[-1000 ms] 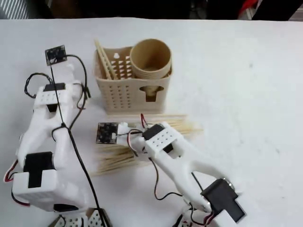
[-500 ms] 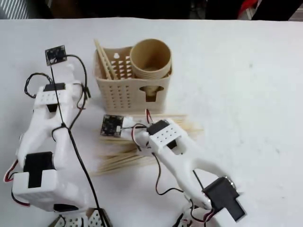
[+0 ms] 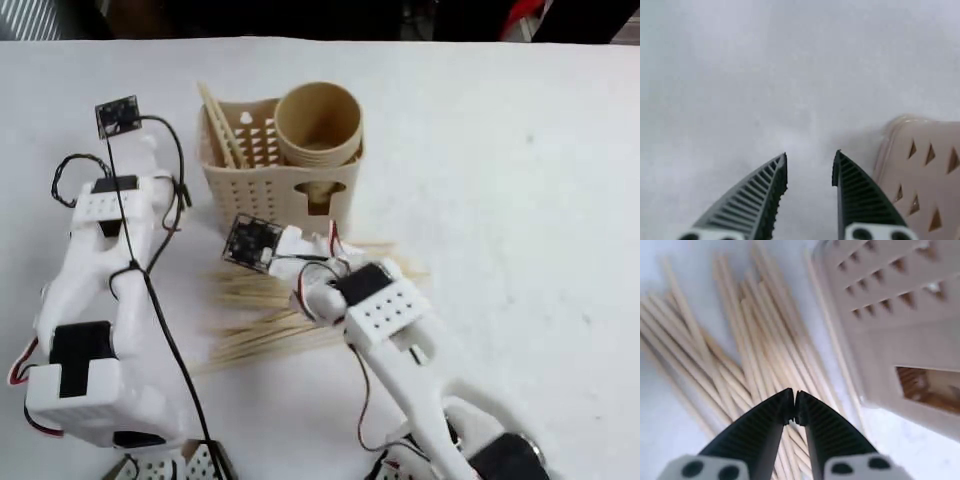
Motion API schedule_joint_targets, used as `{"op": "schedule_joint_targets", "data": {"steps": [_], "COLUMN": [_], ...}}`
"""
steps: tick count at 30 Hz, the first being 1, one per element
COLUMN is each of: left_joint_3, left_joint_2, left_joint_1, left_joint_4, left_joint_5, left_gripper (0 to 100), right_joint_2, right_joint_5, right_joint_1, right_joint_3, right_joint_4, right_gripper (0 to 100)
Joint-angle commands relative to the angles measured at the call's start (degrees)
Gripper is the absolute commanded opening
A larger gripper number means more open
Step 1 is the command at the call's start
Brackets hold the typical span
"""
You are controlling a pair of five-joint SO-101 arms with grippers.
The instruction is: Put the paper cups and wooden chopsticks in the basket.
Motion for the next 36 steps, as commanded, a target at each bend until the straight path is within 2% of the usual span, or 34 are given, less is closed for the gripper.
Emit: {"op": "schedule_joint_targets", "data": {"steps": [1,3,7,14,21,24,28,30,34,36], "left_joint_3": [-0.44,-0.62,-0.35,-0.26,-0.26,-0.7,-0.7,-0.7,-0.79,-0.79], "left_joint_2": [-1.63,-1.63,-1.54,-1.54,-1.54,-1.54,-1.54,-1.54,-1.54,-1.54], "left_joint_1": [0.66,0.84,0.92,0.57,0.57,0.57,0.66,0.66,0.75,0.57], "left_joint_4": [-0.97,-0.97,-0.97,-0.97,-0.97,-1.05,-1.05,-1.05,-1.05,-1.05], "left_joint_5": [0.44,0.44,0.44,0.44,0.44,0.44,0.44,0.44,0.44,0.44], "left_gripper": [17,17,17,17,17,17,17,17,17,17], "right_joint_2": [-6.37,-5.67,-1.8,1.8,-9.71,-16.66,-20.97,-20.09,-15.34,-11.82], "right_joint_5": [-1.93,-1.76,3.34,6.51,6.42,7.56,13.89,13.54,13.01,13.01], "right_joint_1": [0.31,0.31,-1.45,-10.07,-12.7,-14.64,-14.99,-14.9,-14.02,-13.67], "right_joint_3": [1.14,1.67,2.55,2.55,5.63,12.22,19.87,19.96,18.9,17.93], "right_joint_4": [-0.04,0.13,2.51,6.81,13.49,12.18,6.73,5.93,4.18,2.59], "right_gripper": [2.4,6.4,13.7,13.7,13.7,10.5,2.8,5.0,16.3,17.6]}}
